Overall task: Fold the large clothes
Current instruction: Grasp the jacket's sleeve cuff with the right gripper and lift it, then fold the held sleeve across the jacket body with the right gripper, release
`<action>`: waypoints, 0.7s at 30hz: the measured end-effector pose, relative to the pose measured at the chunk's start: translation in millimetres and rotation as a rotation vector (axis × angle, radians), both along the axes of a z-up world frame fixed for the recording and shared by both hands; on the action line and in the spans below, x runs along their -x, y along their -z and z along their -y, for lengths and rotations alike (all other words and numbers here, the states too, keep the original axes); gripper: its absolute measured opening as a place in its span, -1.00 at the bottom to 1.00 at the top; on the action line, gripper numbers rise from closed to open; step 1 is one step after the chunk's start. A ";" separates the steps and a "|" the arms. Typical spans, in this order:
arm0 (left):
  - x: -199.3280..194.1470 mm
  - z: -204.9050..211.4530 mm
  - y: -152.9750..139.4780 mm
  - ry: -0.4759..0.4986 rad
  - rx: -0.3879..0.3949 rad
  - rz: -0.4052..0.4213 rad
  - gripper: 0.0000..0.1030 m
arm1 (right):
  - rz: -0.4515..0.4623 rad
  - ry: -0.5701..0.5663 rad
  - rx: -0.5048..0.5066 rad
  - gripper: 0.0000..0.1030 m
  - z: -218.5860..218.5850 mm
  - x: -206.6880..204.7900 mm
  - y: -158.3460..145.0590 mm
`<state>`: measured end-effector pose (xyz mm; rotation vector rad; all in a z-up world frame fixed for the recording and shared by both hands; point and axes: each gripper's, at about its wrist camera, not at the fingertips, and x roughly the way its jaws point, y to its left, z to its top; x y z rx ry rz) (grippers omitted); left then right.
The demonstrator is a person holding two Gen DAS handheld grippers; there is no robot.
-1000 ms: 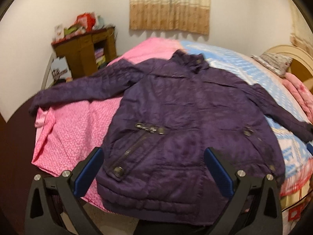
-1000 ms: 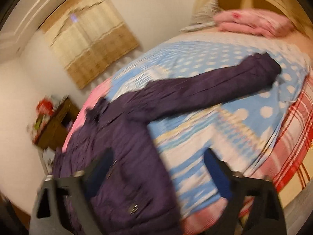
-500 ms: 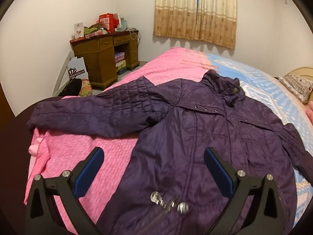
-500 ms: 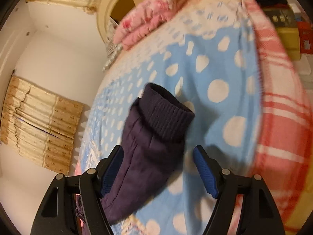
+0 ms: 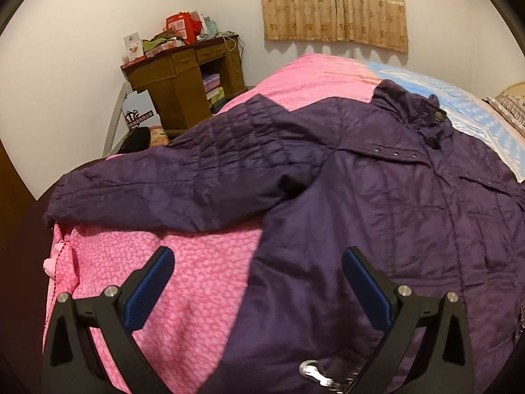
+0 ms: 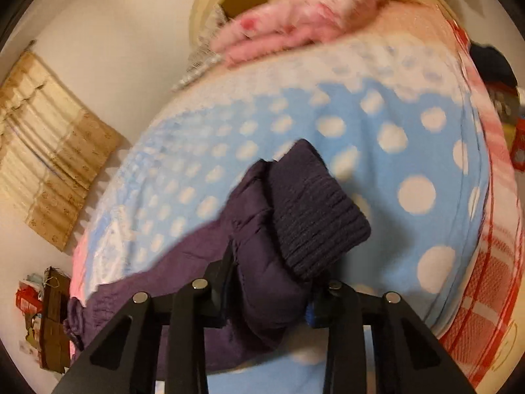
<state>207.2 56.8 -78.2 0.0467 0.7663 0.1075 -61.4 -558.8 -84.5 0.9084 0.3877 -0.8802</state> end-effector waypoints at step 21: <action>-1.0 -21.9 40.1 -0.031 0.196 0.022 1.00 | 0.078 -1.185 0.316 -0.31 -405.7 -360.5 -62.8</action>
